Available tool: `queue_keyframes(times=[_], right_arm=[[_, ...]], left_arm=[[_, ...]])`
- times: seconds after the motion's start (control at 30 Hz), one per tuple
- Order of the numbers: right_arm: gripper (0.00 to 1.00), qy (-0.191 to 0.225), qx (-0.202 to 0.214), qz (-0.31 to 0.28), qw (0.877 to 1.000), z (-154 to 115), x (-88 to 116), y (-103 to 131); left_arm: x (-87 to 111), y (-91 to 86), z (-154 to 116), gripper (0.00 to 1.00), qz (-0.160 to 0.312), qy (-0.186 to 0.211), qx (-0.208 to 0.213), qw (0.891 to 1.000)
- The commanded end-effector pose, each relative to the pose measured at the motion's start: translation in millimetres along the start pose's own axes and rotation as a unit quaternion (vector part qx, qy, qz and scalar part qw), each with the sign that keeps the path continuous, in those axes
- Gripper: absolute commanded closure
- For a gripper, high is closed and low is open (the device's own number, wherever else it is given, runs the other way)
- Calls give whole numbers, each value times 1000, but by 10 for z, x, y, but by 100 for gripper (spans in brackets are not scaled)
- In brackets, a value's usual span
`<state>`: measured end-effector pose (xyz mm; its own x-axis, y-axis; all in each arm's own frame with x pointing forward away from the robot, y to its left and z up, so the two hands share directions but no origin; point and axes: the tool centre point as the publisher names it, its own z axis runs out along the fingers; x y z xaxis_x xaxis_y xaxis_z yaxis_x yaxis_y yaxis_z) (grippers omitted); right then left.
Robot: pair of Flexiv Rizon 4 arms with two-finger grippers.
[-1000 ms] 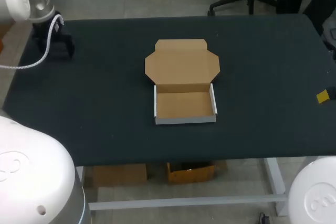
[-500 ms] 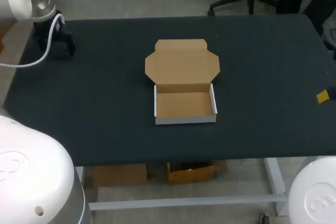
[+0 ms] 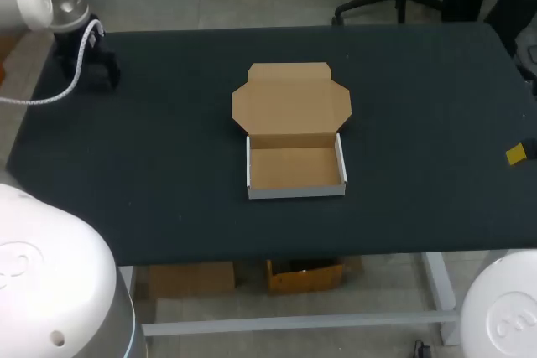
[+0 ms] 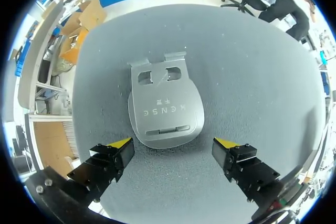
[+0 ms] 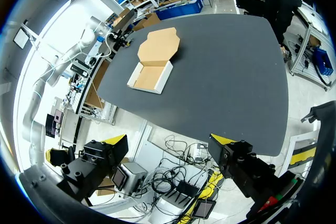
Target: Assemble the packaging by folding the flat box into shape, placing the metal phone stand inside, and closing the box properly
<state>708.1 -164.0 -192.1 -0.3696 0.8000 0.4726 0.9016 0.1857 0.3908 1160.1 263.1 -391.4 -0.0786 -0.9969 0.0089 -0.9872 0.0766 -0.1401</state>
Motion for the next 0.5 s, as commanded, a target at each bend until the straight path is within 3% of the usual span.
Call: queue_keyframes(times=[0.03,0.5], right_arm=[[0,0,0,0,1000,-9,12,-9],[0,0,0,0,1000,-9,12,-9]], left_arm=[[-13,-70,23,0,0,0,-6,1000],[-31,-148,48,0,1,1,-6,1000]])
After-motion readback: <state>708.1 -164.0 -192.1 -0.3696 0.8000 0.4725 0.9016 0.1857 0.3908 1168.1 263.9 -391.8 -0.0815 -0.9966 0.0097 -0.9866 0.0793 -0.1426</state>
